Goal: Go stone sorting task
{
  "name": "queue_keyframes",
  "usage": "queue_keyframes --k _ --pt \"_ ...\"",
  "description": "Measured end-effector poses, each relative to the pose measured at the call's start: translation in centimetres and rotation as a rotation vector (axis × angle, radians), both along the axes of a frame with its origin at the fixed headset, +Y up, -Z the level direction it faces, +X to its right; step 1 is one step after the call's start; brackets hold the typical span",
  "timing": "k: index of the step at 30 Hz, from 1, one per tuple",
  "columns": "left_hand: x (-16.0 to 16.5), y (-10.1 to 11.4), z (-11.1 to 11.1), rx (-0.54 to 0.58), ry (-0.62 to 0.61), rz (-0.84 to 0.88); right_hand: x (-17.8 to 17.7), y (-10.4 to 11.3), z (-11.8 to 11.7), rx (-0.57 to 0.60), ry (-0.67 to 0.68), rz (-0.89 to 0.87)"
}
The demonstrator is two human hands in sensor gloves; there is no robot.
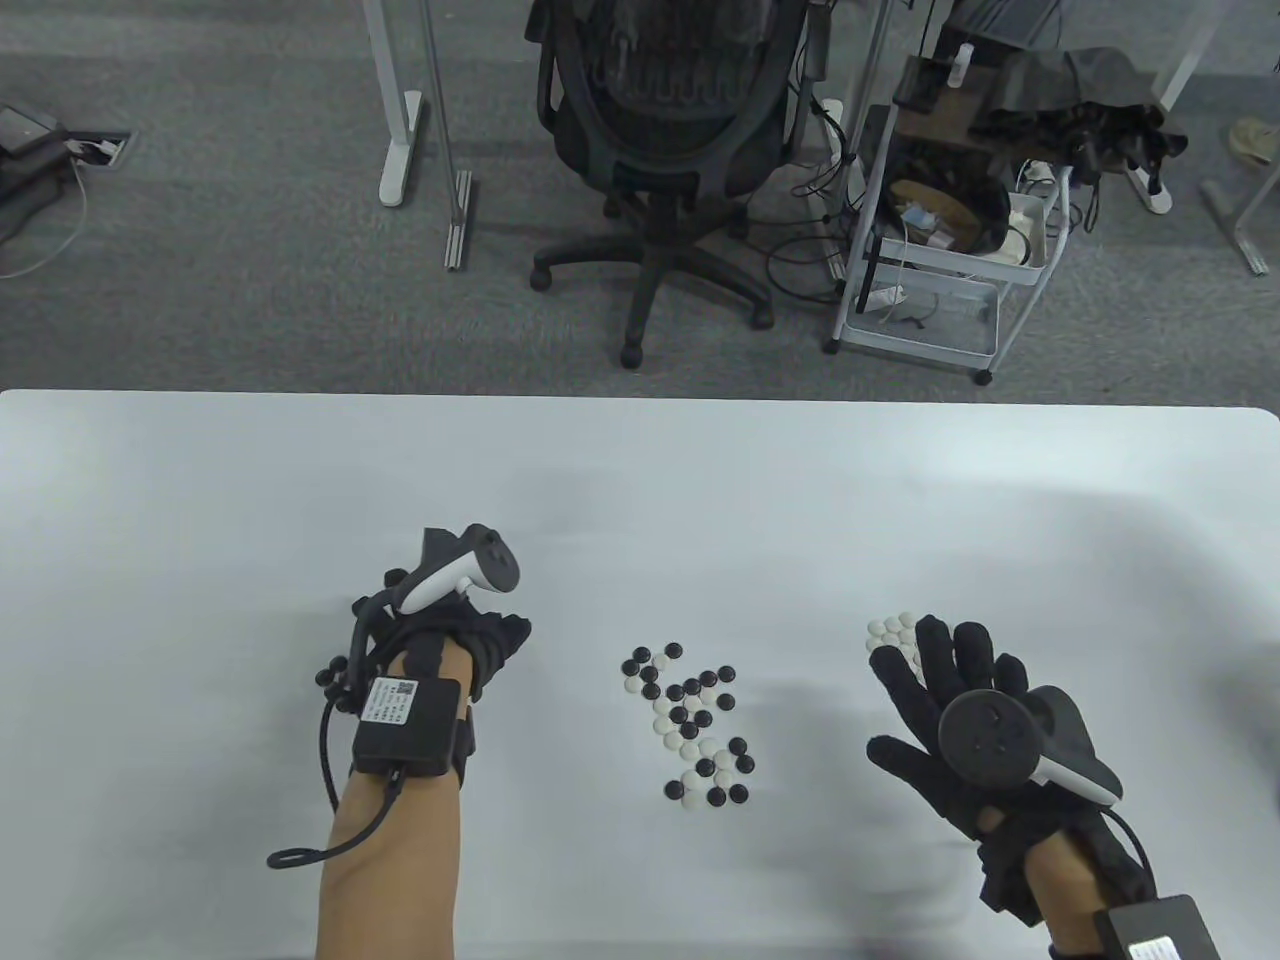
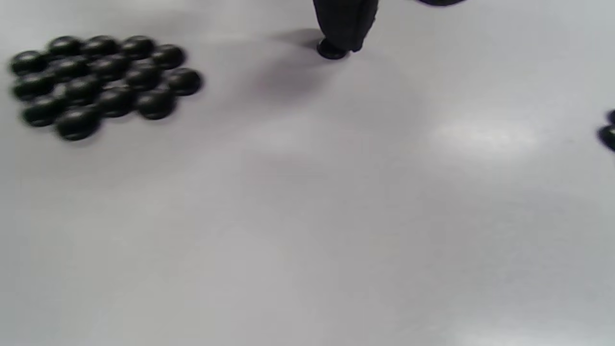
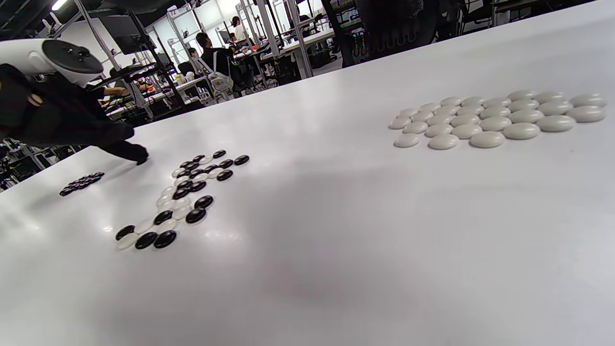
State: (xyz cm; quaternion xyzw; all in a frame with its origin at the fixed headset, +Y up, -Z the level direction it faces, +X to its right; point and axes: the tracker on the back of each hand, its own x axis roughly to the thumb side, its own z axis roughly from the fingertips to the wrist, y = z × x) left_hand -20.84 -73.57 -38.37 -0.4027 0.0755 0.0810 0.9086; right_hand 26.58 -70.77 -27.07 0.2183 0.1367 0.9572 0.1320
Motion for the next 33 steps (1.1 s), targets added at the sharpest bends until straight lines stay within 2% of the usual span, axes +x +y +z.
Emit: queue_keyframes --k 7,15,19,22,26,33 --pt "-3.3 0.1 1.5 -0.013 0.049 -0.023 -0.3 -0.4 0.0 -0.011 0.004 0.021" --pt "-3.8 0.2 1.7 -0.021 0.056 -0.06 -0.3 -0.3 0.0 -0.015 -0.002 0.019" --pt "-3.3 1.0 1.5 -0.014 0.053 -0.067 -0.4 -0.3 0.0 -0.015 -0.001 0.02" --pt "-1.6 2.2 1.3 0.028 -0.003 -0.026 -0.3 -0.2 0.0 -0.014 0.001 0.018" --pt "2.1 3.1 1.3 0.029 -0.157 0.078 -0.3 -0.2 0.0 -0.011 0.0 0.014" --pt "9.6 1.9 1.4 -0.012 -0.41 0.092 -0.3 -0.2 0.1 -0.012 0.002 0.013"
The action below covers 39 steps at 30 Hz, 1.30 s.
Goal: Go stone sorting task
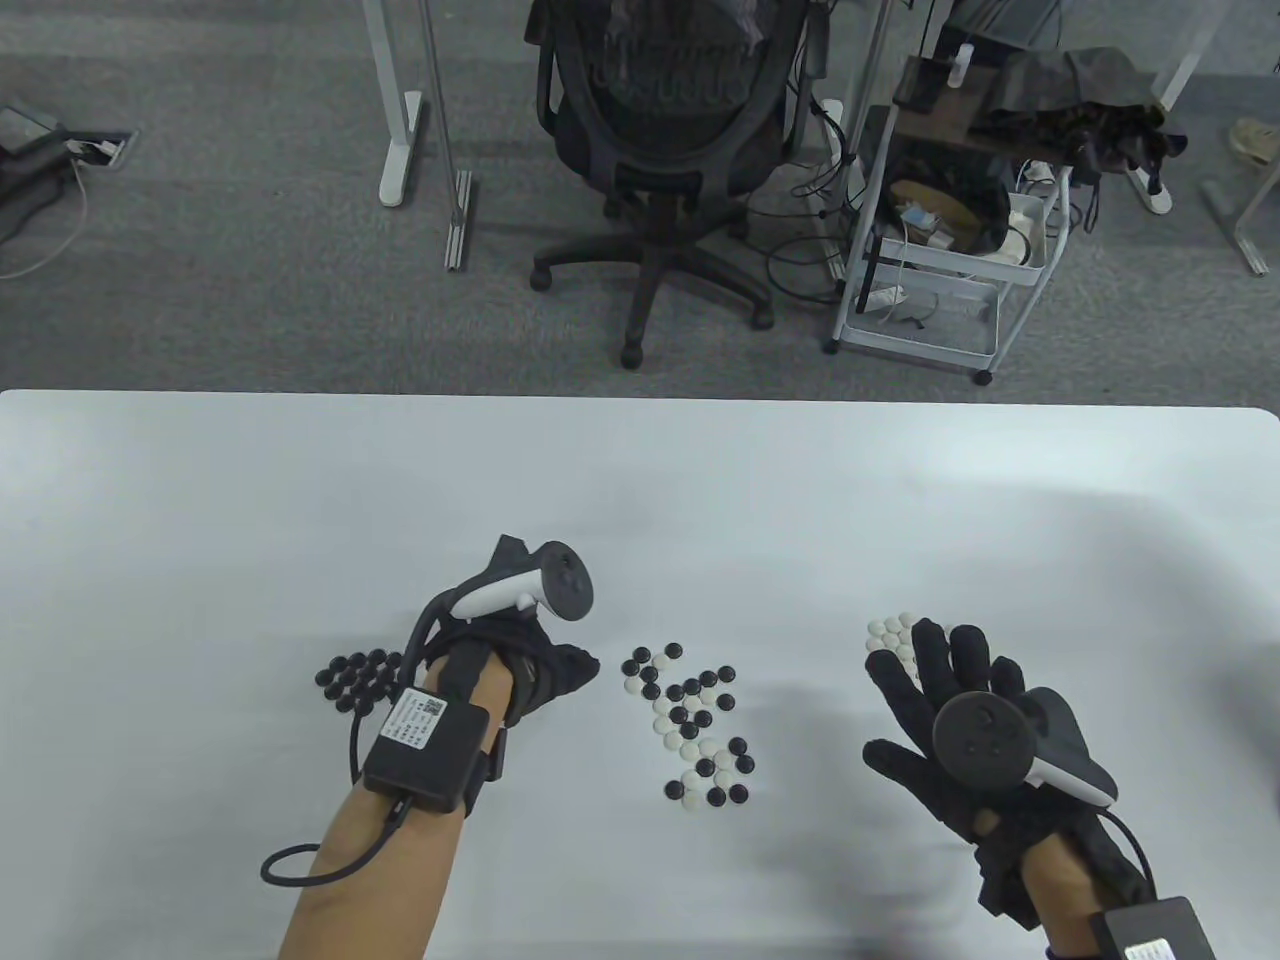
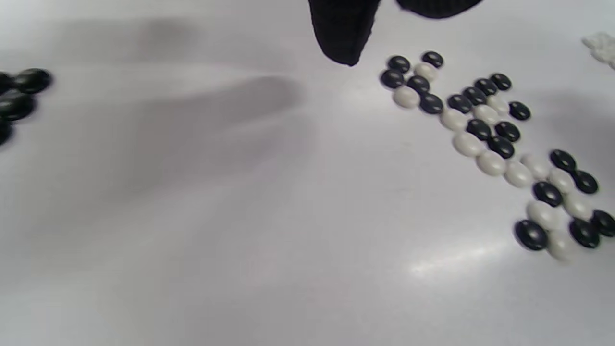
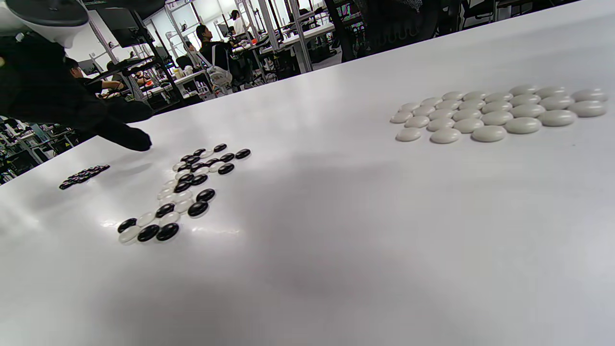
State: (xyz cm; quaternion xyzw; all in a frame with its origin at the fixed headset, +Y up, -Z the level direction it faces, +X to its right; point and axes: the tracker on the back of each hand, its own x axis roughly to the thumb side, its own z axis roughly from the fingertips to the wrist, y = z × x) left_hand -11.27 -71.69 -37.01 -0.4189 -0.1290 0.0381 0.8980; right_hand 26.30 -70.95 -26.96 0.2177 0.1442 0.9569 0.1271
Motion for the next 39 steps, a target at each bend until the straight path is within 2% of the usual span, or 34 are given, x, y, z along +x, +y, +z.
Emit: queue_keyframes --k 8,13,14,19,24,27,32,39 --pt "4.5 -2.3 -1.2 -0.022 -0.044 0.065 0.1 0.1 0.1 0.003 0.001 -0.009" --pt "4.5 -3.0 -1.8 -0.011 -0.023 -0.062 0.2 0.2 0.1 0.0 0.002 -0.012" --pt "3.9 -2.8 -2.0 0.016 -0.015 -0.09 0.2 0.2 0.1 -0.002 0.001 -0.012" --pt "-0.9 -1.9 -2.2 0.004 0.118 -0.174 0.4 0.4 0.2 0.003 -0.001 -0.018" --pt "-7.1 -1.5 -1.2 -0.016 0.251 -0.218 0.3 0.4 0.2 0.0 -0.001 -0.014" --pt "-9.4 -1.6 -0.5 -0.024 0.299 -0.215 0.3 0.3 0.2 -0.005 0.0 -0.006" --pt "-11.5 -1.7 0.5 -0.028 0.336 -0.207 0.1 0.2 0.2 -0.013 -0.001 0.003" --pt "-12.1 -1.3 0.6 -0.023 0.345 -0.238 0.0 0.3 0.3 -0.029 -0.004 0.005"
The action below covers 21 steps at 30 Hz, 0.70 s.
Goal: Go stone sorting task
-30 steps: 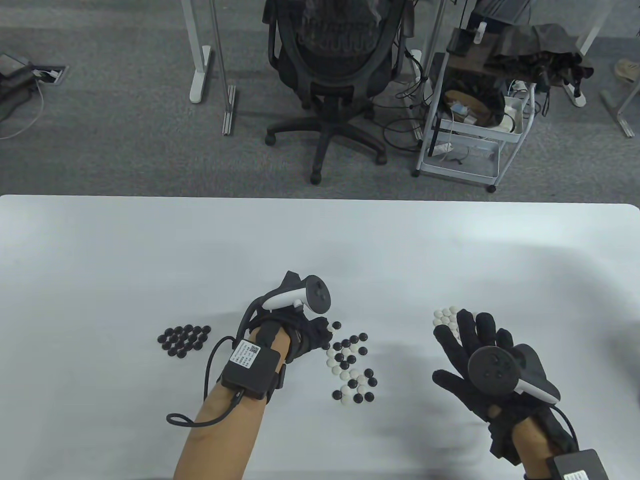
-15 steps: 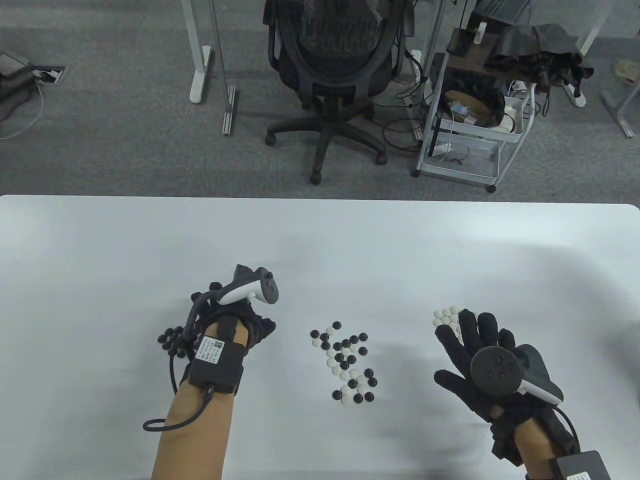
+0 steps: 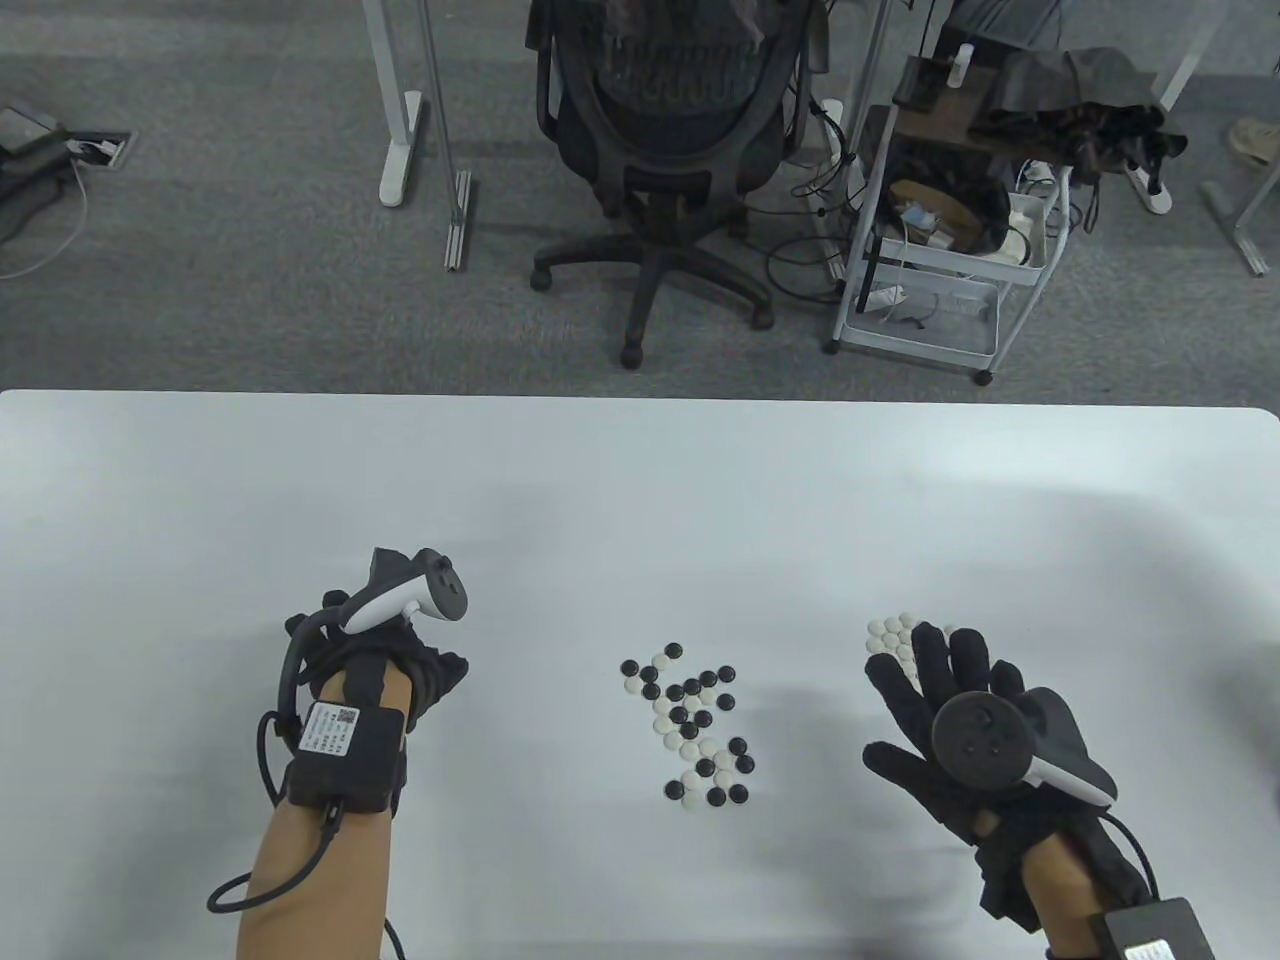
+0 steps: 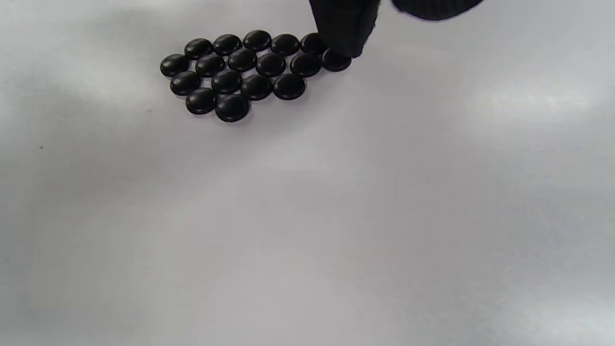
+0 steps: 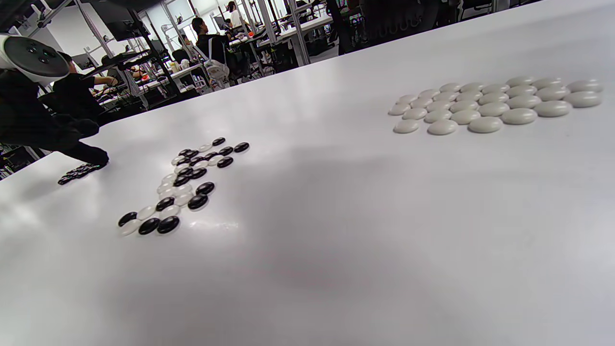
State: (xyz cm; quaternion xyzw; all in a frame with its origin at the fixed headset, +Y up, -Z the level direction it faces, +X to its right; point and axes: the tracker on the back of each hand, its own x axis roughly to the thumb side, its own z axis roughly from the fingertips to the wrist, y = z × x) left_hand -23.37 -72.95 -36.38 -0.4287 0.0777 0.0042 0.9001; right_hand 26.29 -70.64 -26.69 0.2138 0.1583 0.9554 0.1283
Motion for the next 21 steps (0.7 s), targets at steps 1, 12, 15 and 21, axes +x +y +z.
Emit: queue_keyframes --k 1,12,15,21 --pt "0.2 0.3 0.0 0.008 -0.008 -0.003 0.0 0.0 0.0 -0.004 0.0 -0.001" --pt "9.2 2.7 0.0 0.035 -0.318 0.178 0.1 0.2 0.0 0.0 -0.005 -0.005" --pt "12.2 2.2 0.0 0.022 -0.397 0.197 0.1 0.2 0.0 0.001 -0.003 -0.004" --pt "15.3 0.6 -0.6 0.01 -0.462 0.218 0.0 0.2 0.1 0.0 -0.002 -0.001"
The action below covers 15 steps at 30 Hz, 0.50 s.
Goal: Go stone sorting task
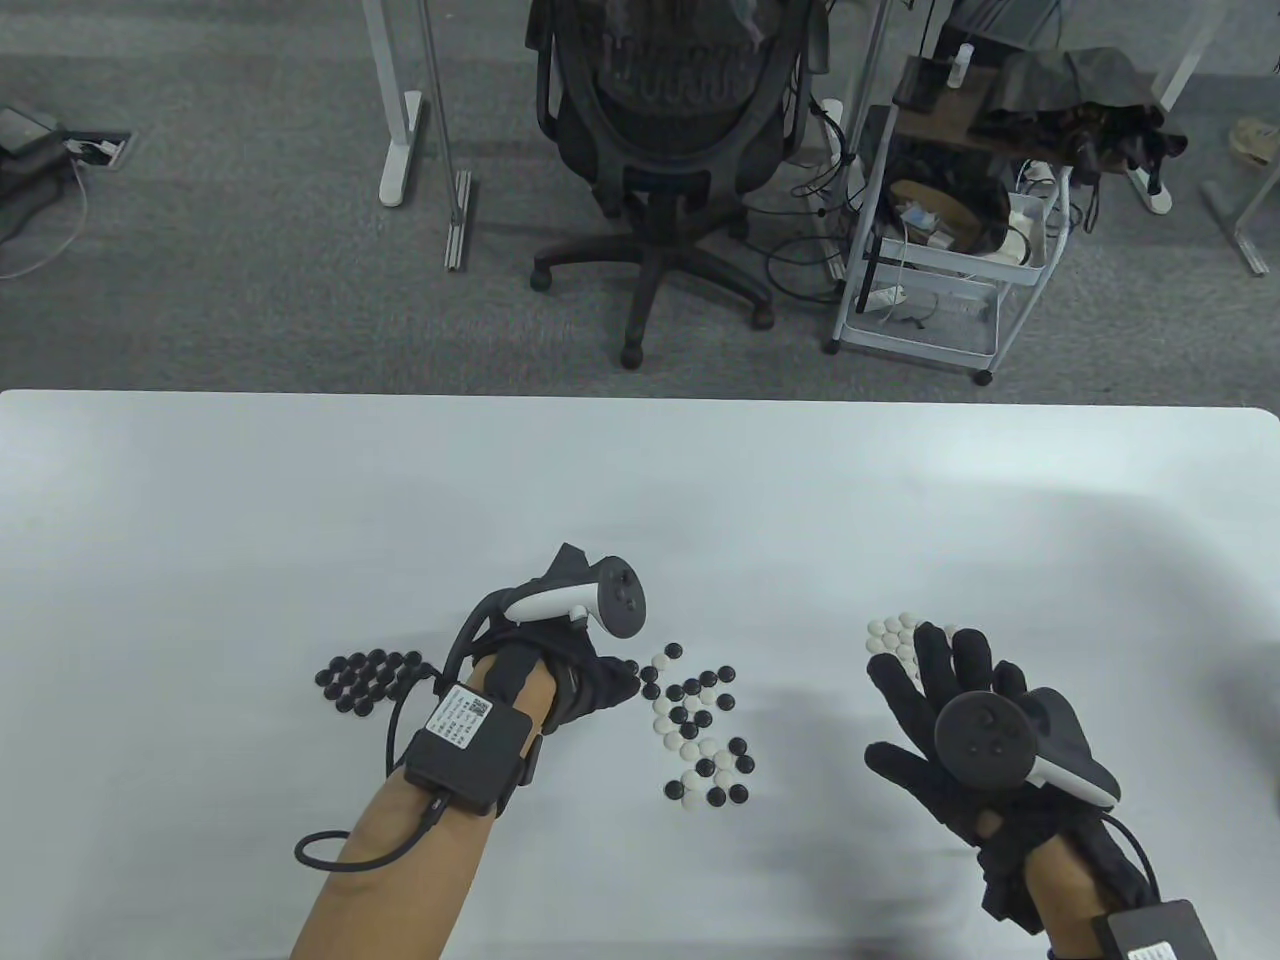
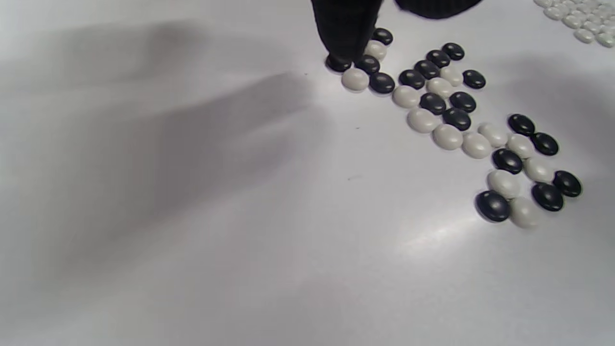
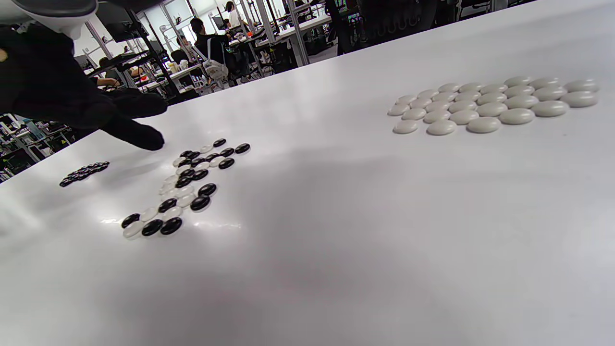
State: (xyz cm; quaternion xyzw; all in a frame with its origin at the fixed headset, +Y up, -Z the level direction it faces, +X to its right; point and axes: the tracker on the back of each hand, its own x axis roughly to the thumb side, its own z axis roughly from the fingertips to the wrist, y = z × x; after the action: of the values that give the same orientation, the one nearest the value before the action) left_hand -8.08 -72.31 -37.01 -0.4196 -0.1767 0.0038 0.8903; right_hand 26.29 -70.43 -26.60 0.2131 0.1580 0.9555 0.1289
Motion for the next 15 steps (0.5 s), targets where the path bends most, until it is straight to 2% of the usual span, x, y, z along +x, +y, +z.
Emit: queue_keyframes --k 8,11,15 --pt "0.7 -2.0 -0.9 -0.036 0.008 0.005 0.1 0.1 0.0 0.002 -0.002 -0.002" --pt "-0.5 -2.1 -1.0 -0.026 0.034 -0.012 0.1 0.2 0.1 0.004 -0.003 -0.006" --pt "-3.8 -1.7 -0.8 -0.025 0.107 -0.051 0.1 0.2 0.0 0.002 -0.003 -0.006"
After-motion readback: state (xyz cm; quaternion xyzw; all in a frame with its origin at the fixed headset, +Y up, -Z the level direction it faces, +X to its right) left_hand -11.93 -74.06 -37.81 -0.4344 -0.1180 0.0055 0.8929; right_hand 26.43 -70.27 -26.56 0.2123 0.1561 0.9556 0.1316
